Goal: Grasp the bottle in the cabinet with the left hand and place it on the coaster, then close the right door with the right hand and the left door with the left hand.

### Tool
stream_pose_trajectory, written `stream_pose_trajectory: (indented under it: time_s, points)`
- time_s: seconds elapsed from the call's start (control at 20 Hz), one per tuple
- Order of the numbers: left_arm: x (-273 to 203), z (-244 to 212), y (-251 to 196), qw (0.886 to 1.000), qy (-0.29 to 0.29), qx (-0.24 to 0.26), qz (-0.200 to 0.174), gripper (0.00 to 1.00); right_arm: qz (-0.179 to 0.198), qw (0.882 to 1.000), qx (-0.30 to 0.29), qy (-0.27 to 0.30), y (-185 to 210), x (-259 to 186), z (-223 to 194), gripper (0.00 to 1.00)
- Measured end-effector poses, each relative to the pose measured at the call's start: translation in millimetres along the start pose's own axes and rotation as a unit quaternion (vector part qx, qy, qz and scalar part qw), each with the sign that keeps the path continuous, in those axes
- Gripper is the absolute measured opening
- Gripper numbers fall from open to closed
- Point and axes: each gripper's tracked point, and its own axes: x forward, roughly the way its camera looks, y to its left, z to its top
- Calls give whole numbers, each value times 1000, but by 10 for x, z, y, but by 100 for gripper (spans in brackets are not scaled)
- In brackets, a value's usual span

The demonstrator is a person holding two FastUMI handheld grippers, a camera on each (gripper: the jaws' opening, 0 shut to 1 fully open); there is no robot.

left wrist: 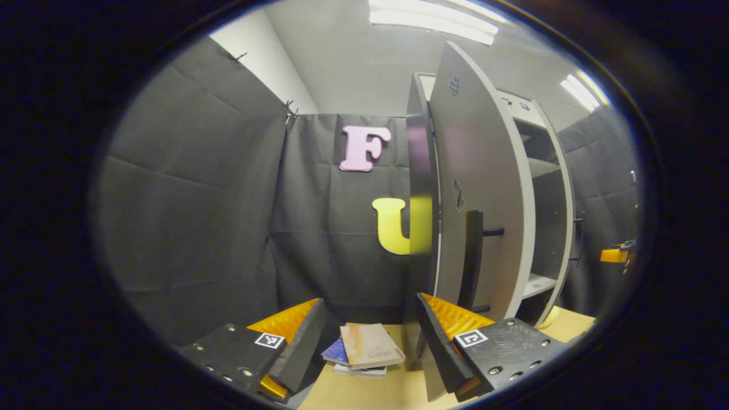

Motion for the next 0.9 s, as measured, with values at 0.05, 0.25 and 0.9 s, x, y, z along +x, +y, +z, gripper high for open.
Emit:
stream_pose_trajectory:
  time_s: [0.05, 0.25, 0.9]
  points:
    - [121, 44, -12, 1000, 0, -5, -11, 92, -7, 1000, 1, 3, -35, -47, -33, 96]
    - [324, 145, -105, 998, 4, -31, -51, 92, -30, 999, 14, 10, -192, -185, -97, 96]
    - [304, 217, -585, 998, 13, 21, -53, 92, -29, 998, 43, 20, -313, -163, -234, 96]
